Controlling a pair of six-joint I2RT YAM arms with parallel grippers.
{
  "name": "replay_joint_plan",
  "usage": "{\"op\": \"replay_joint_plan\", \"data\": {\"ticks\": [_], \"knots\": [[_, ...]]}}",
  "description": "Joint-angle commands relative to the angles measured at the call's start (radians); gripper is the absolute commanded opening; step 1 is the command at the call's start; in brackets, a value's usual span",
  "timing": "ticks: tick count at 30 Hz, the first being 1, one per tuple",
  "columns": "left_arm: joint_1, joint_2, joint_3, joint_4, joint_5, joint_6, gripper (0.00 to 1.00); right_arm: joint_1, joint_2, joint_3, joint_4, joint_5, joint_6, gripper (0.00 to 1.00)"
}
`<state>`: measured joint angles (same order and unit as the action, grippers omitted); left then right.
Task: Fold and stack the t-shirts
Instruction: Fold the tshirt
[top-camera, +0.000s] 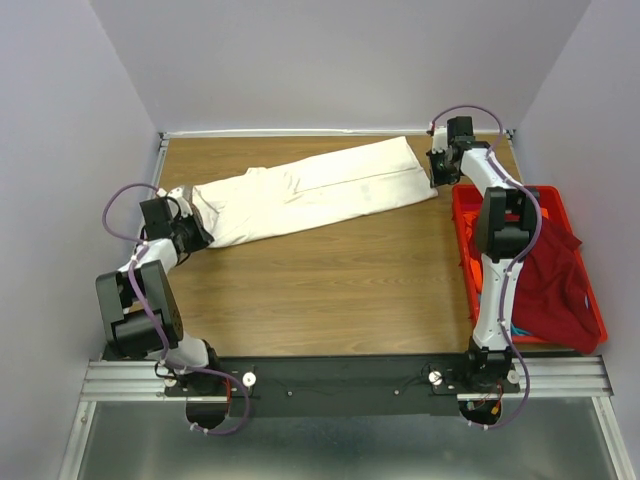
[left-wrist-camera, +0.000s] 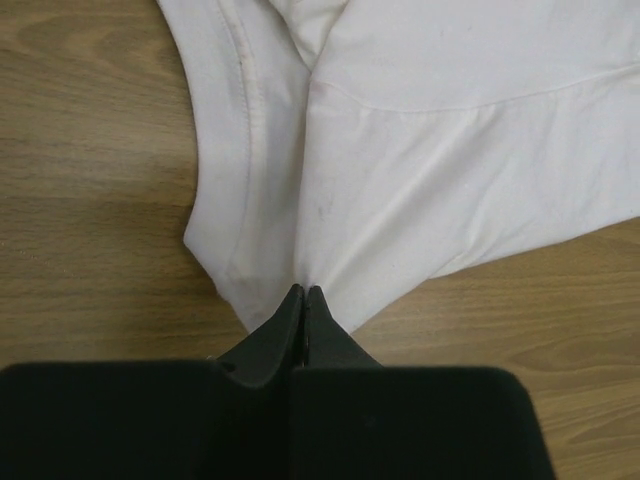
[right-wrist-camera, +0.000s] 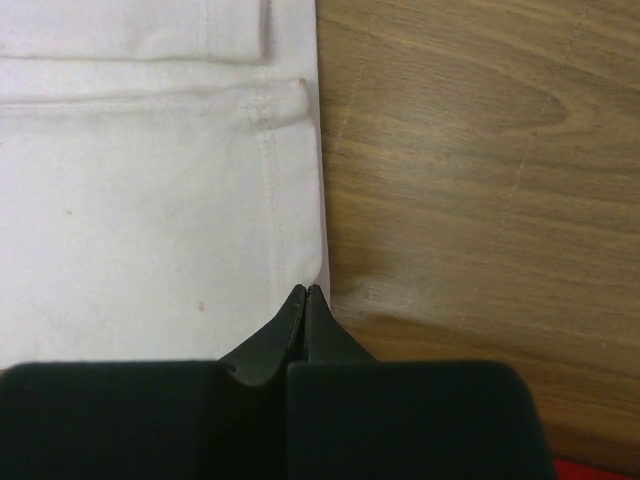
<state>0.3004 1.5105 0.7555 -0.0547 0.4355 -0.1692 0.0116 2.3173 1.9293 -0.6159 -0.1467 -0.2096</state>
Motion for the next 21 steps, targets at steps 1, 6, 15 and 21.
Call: {"op": "replay_joint_plan", "data": {"ticks": [1,6,15,21], "knots": [[0.031,-0.019,-0.03,0.009,0.029,-0.029,0.0,-0.007,0.04,0.028,-0.019,0.039,0.004,0.01],[0.054,-0.041,-0.042,0.007,0.002,-0.042,0.0,-0.007,0.048,0.023,-0.021,0.042,0.003,0.01],[0.089,-0.078,-0.041,-0.003,-0.053,-0.066,0.0,-0.007,0.051,0.033,-0.022,0.055,-0.004,0.01],[0.106,-0.208,-0.076,-0.01,-0.038,-0.072,0.0,-0.007,0.042,0.031,-0.024,0.044,-0.01,0.01]]}}
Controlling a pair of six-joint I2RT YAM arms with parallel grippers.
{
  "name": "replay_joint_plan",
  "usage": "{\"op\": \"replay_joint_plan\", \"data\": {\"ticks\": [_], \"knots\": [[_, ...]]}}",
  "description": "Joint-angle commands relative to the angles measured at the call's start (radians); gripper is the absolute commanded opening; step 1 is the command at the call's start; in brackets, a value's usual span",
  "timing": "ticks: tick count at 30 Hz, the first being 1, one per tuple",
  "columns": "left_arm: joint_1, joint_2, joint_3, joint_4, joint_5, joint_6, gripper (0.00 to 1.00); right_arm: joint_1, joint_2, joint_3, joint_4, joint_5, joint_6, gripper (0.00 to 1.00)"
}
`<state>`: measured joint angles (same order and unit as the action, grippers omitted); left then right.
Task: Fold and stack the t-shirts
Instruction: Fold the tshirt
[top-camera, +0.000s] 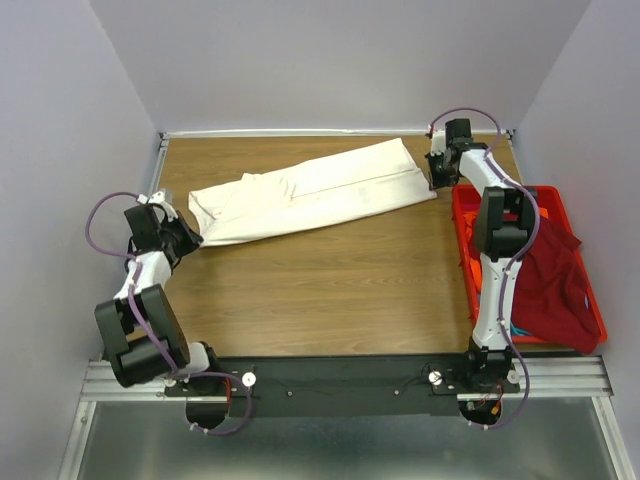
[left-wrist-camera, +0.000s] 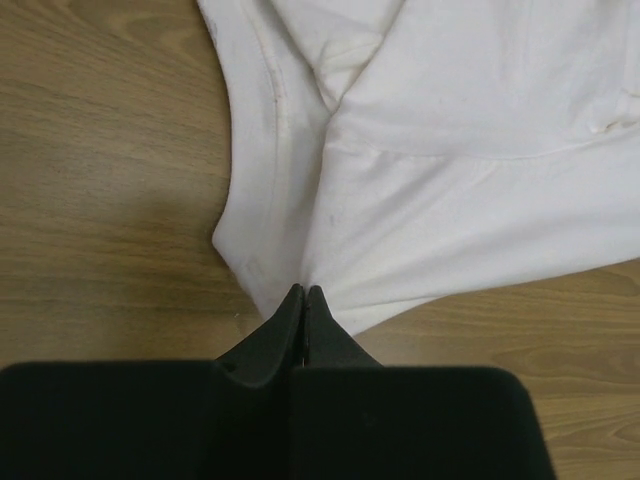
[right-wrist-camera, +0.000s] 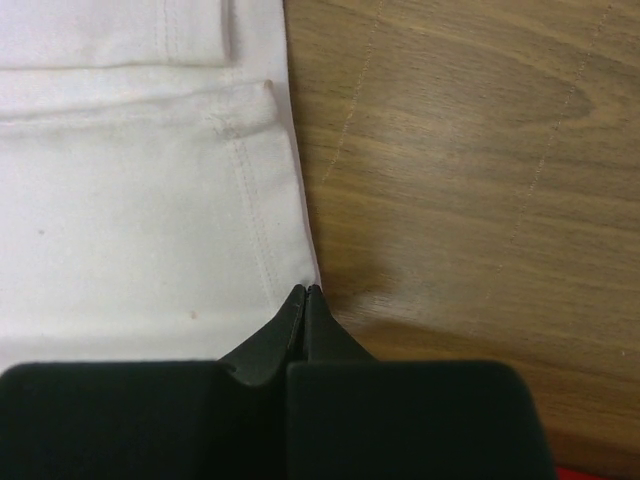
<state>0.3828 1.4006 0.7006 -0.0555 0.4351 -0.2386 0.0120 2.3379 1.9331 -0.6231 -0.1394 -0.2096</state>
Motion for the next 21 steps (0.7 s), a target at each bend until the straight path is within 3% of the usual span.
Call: {"op": "replay_joint_plan", "data": {"ticks": [1,6,13,14,17,18,21], "knots": [[0.024,-0.133,-0.035,-0.009,-0.029,-0.013,0.0,-0.009,0.021,0.029,-0.017,0.04,-0.01,0.01],[0.024,-0.157,-0.062,-0.01,0.008,-0.044,0.0,-0.007,0.026,0.032,-0.018,0.044,-0.01,0.01],[0.027,-0.051,-0.047,-0.062,0.042,-0.093,0.0,-0.007,0.031,0.043,-0.02,0.066,-0.007,0.01],[0.037,-0.054,-0.043,-0.076,0.042,-0.097,0.03,-0.007,0.032,0.046,-0.02,0.066,-0.008,0.01],[0.062,-0.119,-0.05,-0.113,0.05,-0.136,0.3,-0.007,0.037,0.053,-0.023,0.064,-0.007,0.01],[0.076,-0.15,-0.052,-0.118,0.038,-0.151,0.44,-0.009,0.038,0.059,-0.024,0.066,-0.007,0.01],[0.102,-0.285,-0.052,-0.122,-0.002,-0.14,0.6,-0.007,0.037,0.078,-0.033,0.055,-0.011,0.04]]}}
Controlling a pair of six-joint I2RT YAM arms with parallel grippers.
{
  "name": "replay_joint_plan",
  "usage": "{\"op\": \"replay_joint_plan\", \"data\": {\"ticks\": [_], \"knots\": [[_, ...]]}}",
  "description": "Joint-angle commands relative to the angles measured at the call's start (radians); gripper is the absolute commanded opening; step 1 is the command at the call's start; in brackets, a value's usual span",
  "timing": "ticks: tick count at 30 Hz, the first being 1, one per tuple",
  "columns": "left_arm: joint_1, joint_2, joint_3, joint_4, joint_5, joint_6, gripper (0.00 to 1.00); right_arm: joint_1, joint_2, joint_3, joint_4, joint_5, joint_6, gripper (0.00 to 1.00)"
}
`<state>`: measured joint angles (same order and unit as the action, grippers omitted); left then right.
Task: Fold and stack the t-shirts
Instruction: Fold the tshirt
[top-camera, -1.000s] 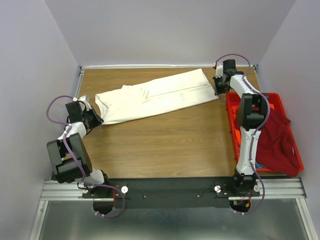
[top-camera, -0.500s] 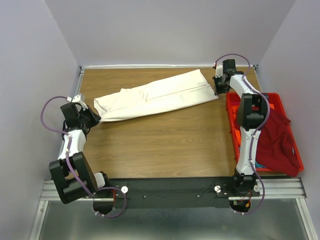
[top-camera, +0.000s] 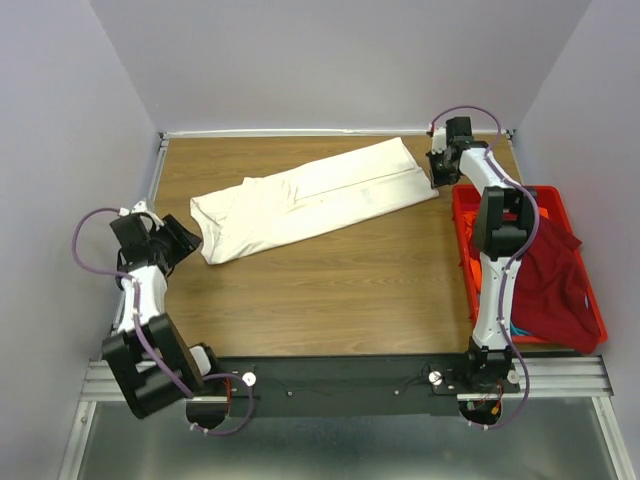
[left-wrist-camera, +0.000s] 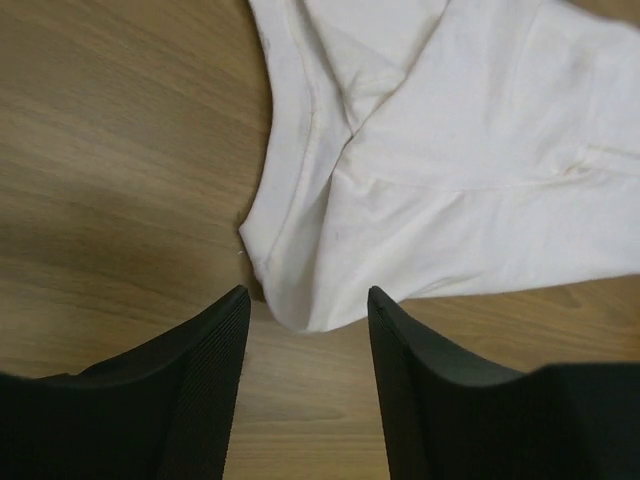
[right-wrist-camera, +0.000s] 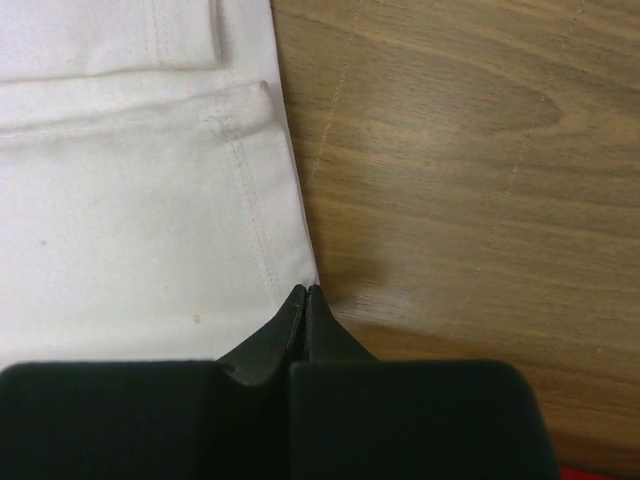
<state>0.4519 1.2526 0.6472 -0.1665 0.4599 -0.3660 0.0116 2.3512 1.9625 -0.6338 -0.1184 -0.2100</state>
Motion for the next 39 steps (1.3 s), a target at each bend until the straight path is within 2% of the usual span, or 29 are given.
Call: {"op": "replay_joint_plan", "data": {"ticks": [1,4,6,9,10,11,13,14,17,18,20,21,22,23,24,26,30,35,39], "knots": [[0.037,-0.171,0.003,-0.004,-0.035,0.008,0.63,-0.007,0.022,0.055,-0.029,0.023,-0.014,0.08],[0.036,-0.293,0.015,0.022,-0.087,0.032,0.72,-0.007,0.014,0.084,-0.052,0.0,-0.031,0.2],[0.037,-0.311,0.009,0.051,-0.073,0.038,0.75,-0.007,0.011,0.102,-0.063,-0.013,-0.038,0.27],[0.036,-0.271,0.009,0.11,0.003,0.027,0.75,-0.009,-0.004,0.148,-0.089,-0.053,-0.069,0.48],[0.036,-0.271,0.009,0.111,0.02,0.027,0.74,-0.006,-0.009,0.148,-0.099,-0.07,-0.084,0.48],[0.036,-0.248,0.023,0.116,0.037,0.032,0.7,0.001,-0.015,0.162,-0.124,-0.095,-0.13,0.56],[0.037,-0.231,0.045,0.134,0.09,0.05,0.64,0.013,-0.053,0.159,-0.148,-0.182,-0.199,0.65],[0.037,-0.229,0.048,0.145,0.118,0.076,0.59,0.036,-0.073,0.13,-0.18,-0.231,-0.303,0.66],[0.036,-0.219,0.063,0.162,0.163,0.093,0.56,0.126,-0.182,0.011,-0.259,-0.418,-0.53,0.73],[0.034,-0.216,0.065,0.16,0.163,0.104,0.56,0.163,-0.214,-0.11,-0.276,-0.438,-0.73,0.75],[0.033,-0.217,0.057,0.162,0.149,0.102,0.57,0.24,-0.326,-0.27,-0.223,-0.408,-0.892,0.77],[0.031,-0.223,0.052,0.16,0.146,0.101,0.57,0.322,-0.357,-0.403,-0.175,-0.373,-0.96,0.78],[0.03,-0.235,0.04,0.183,0.145,0.099,0.57,0.396,-0.384,-0.448,-0.046,-0.277,-0.935,0.79],[0.028,-0.246,0.032,0.186,0.143,0.099,0.57,0.396,-0.385,-0.473,-0.002,-0.226,-0.934,0.79],[0.027,-0.255,0.026,0.188,0.137,0.099,0.58,0.448,-0.374,-0.476,0.022,-0.187,-0.91,0.78],[0.025,-0.28,0.0,0.193,0.128,0.101,0.58,0.487,-0.342,-0.427,0.06,-0.103,-0.85,0.76],[0.018,-0.314,-0.037,0.203,0.106,0.099,0.59,0.524,-0.279,-0.375,0.092,0.02,-0.842,0.74],[0.011,-0.328,-0.035,0.206,0.097,0.102,0.59,0.541,-0.225,-0.385,0.147,0.181,-0.841,0.68],[0.002,-0.341,-0.041,0.217,0.095,0.101,0.59,0.541,-0.196,-0.404,0.177,0.237,-0.841,0.63]]}}
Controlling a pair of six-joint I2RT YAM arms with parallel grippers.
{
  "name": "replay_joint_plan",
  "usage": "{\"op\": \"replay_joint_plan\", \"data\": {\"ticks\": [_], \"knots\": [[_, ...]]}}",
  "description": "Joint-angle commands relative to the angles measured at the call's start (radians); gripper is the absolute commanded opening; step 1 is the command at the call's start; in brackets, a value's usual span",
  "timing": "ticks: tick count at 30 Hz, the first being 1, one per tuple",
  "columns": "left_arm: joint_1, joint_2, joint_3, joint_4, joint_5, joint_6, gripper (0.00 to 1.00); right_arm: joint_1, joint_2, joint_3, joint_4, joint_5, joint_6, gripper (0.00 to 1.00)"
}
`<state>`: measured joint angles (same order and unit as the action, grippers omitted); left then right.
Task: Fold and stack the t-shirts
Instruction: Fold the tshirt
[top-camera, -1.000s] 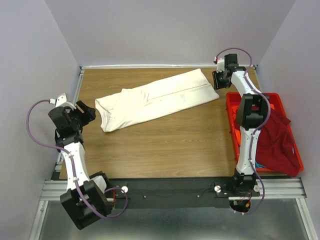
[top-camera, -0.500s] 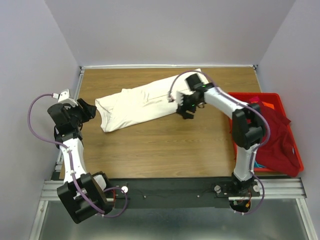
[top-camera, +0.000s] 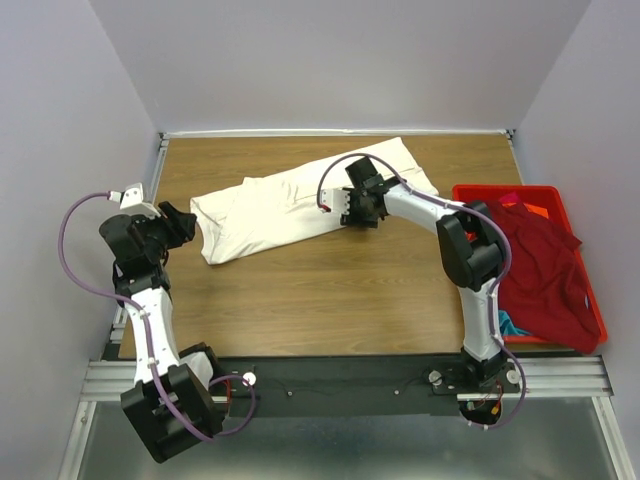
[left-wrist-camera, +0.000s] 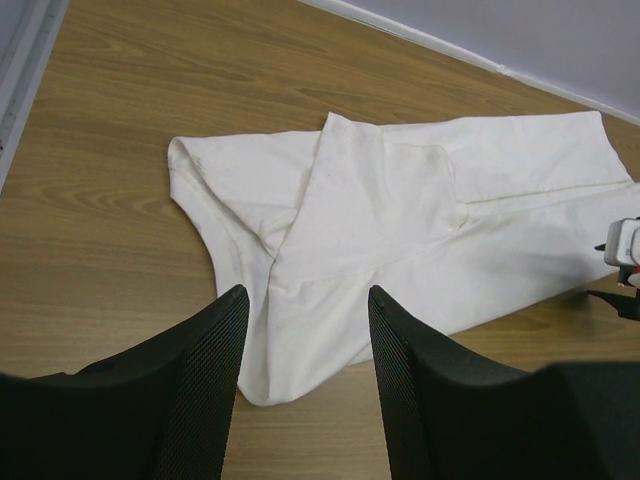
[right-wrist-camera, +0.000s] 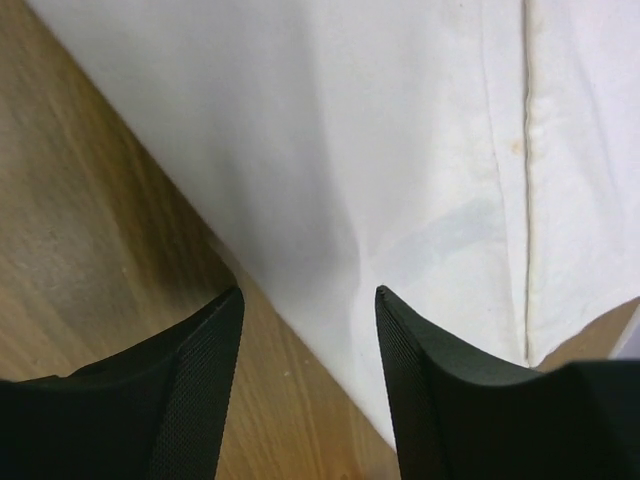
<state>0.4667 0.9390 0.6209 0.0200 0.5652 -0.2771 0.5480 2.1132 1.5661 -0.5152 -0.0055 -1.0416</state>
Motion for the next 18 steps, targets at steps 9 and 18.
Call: {"op": "replay_joint_plan", "data": {"ticks": [9,18], "knots": [[-0.025,-0.035,-0.024,0.044,-0.014,0.01,0.59,0.009,0.03,-0.086,0.061,0.137,0.037,0.13],[-0.031,-0.065,-0.029,0.049,-0.014,0.007,0.6,0.165,-0.185,-0.372,0.05,0.09,0.158,0.07]]}}
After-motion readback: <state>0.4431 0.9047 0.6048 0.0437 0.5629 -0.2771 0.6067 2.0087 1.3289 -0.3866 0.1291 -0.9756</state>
